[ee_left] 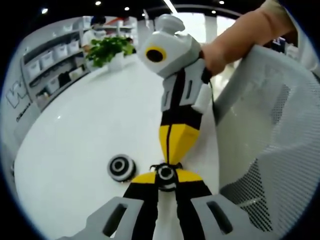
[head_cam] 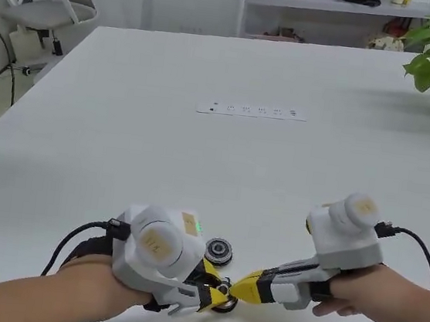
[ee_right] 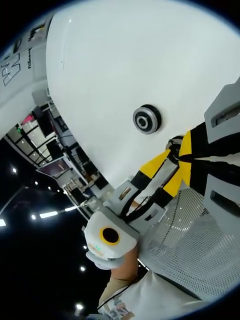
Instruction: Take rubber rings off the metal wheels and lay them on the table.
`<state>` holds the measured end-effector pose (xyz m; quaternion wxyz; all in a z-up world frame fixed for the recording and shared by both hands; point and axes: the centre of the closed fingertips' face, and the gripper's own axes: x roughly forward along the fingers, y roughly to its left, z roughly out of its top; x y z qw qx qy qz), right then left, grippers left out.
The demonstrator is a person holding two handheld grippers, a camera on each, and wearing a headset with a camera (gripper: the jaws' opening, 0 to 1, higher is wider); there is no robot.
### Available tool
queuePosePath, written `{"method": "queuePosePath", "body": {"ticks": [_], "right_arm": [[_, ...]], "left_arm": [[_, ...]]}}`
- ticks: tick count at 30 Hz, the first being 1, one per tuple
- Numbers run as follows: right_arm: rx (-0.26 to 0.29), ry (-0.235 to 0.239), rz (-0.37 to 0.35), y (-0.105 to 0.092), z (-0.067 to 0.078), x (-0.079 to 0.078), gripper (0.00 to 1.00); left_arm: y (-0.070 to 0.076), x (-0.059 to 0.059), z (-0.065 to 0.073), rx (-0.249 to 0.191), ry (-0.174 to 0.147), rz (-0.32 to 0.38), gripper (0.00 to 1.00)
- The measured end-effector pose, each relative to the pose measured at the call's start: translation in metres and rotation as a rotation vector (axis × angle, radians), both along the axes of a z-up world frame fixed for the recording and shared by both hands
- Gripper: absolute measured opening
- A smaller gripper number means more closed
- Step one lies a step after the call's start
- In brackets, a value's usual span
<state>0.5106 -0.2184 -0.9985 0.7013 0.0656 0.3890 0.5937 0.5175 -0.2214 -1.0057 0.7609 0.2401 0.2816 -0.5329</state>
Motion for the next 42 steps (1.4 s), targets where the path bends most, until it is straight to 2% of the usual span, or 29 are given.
{"method": "queuePosePath", "body": {"ticks": [1,2,3,4,7,12,21,22,23,26,30,33,38,40,42], "right_arm": [[0.069,0.053,0.042,0.009,0.011,-0.013,0.00],[0.053,0.014,0.039,0.011,0.009,-0.010,0.00],[0.007,-0.040,0.068,0.005,0.005,-0.007,0.00],[0.021,-0.011,0.042,0.006,0.005,-0.006,0.00],[-0.015,-0.045,0.042,0.000,-0.003,-0.002,0.00],[0.002,-0.059,0.014,-0.004,0.000,0.005,0.00],[0.002,-0.055,0.012,-0.004,0.001,0.006,0.00],[0.003,-0.053,0.011,-0.003,0.001,0.006,0.00],[0.005,-0.049,0.010,-0.003,0.002,0.006,0.00],[0.010,-0.048,0.012,-0.003,0.004,0.005,0.00],[0.017,-0.047,0.007,-0.003,0.006,0.006,0.00],[0.024,-0.046,0.002,-0.004,0.008,0.006,0.00],[0.032,-0.047,0.003,-0.003,0.012,0.006,0.00],[0.035,-0.043,0.006,-0.002,0.014,0.006,0.00],[0.037,-0.044,0.012,-0.001,0.016,0.005,0.00]], "left_arm": [[0.000,0.000,0.000,0.001,-0.005,0.000,0.12],[0.000,0.000,0.000,0.003,-0.006,-0.001,0.12],[0.000,0.000,0.001,0.001,-0.005,0.001,0.12],[0.000,0.001,0.001,-0.002,-0.005,0.001,0.12],[0.000,0.001,0.001,-0.003,-0.003,0.005,0.12],[0.000,0.001,0.002,-0.011,-0.005,0.004,0.13],[-0.001,0.000,0.003,-0.018,-0.010,-0.028,0.15],[-0.001,-0.001,0.004,-0.025,0.003,-0.031,0.17],[-0.002,-0.005,0.003,-0.035,0.032,-0.036,0.20],[0.000,-0.009,0.005,-0.029,0.030,-0.057,0.23],[0.003,-0.011,0.014,-0.047,0.036,-0.057,0.25],[0.005,-0.011,0.025,-0.088,0.045,-0.037,0.28],[0.013,-0.014,0.037,-0.111,0.045,-0.023,0.35],[0.017,-0.015,0.041,-0.121,0.057,-0.012,0.39],[0.022,-0.017,0.048,-0.133,0.052,-0.010,0.41]]}}
